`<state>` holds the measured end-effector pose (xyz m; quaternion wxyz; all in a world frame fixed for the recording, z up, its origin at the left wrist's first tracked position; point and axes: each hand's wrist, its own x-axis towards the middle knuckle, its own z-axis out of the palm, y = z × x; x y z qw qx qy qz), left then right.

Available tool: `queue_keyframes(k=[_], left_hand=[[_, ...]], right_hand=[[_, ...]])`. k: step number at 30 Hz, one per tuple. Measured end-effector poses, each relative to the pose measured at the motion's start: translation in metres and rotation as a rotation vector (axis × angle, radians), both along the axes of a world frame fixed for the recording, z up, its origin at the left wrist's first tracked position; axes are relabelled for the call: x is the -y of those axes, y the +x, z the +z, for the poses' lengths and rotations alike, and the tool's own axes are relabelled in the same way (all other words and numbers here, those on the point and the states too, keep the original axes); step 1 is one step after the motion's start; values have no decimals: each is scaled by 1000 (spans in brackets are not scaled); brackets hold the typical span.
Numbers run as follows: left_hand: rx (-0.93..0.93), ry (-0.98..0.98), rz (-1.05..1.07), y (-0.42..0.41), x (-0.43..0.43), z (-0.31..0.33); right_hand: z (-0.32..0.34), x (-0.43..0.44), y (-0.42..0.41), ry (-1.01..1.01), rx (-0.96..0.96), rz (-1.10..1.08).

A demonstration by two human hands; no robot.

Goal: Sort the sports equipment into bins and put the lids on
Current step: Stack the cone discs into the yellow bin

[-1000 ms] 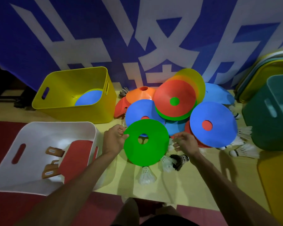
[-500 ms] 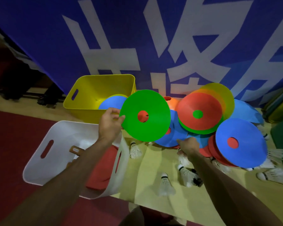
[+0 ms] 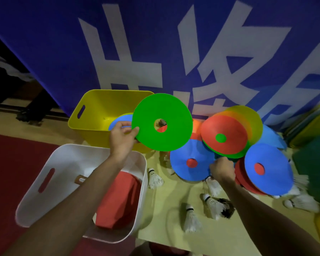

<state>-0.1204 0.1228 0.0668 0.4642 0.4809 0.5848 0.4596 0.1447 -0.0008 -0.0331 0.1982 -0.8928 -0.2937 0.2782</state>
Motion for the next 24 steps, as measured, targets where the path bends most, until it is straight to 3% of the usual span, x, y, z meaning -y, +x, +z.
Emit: queue_keyframes(k=[11, 16, 24], left_hand=[[162, 13, 53, -14, -47, 13], [210, 18, 118, -48, -80, 27], [43, -118, 103, -89, -129, 19]], right_hand=[[89, -40, -10, 222, 250, 198], [114, -68, -25, 444, 170, 52], [125, -122, -77, 738, -43, -193]])
